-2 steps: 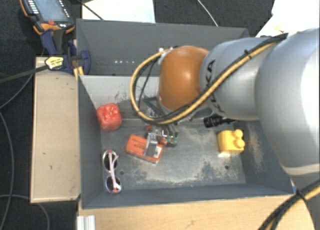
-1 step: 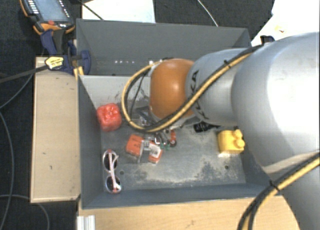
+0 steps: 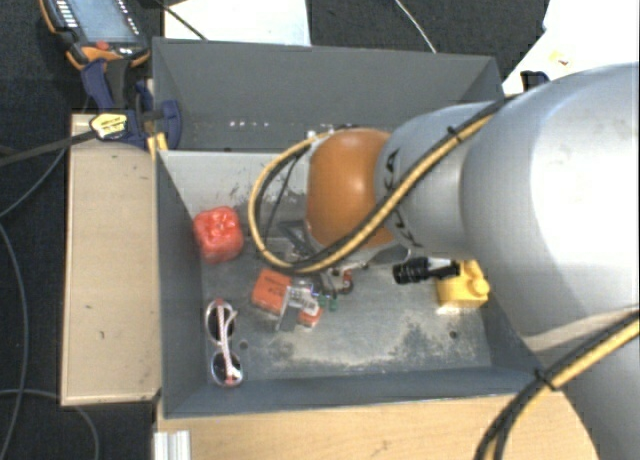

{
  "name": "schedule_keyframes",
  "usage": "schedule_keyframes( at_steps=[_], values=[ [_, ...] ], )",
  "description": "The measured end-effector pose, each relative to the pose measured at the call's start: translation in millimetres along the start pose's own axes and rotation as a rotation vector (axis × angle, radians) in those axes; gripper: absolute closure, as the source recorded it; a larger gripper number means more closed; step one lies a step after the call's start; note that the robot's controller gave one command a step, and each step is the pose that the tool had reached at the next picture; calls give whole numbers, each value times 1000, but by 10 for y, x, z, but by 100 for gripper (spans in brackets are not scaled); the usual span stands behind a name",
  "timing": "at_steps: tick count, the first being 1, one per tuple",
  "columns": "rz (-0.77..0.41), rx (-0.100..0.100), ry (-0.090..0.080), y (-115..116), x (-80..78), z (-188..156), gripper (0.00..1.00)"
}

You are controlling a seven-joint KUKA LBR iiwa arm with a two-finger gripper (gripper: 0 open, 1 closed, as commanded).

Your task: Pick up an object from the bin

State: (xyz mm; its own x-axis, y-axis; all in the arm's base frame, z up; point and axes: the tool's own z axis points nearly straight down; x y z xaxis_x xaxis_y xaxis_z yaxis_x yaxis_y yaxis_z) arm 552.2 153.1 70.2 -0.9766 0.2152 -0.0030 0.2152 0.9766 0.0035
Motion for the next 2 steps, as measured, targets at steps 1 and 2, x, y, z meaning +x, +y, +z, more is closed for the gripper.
schedule_keyframes(
  at_steps=[1,2],
  values=[
    [-15,-2,5,-18,-48,-13,100],
    [-15,-2,5,-18,-48,-13,100]
  ],
)
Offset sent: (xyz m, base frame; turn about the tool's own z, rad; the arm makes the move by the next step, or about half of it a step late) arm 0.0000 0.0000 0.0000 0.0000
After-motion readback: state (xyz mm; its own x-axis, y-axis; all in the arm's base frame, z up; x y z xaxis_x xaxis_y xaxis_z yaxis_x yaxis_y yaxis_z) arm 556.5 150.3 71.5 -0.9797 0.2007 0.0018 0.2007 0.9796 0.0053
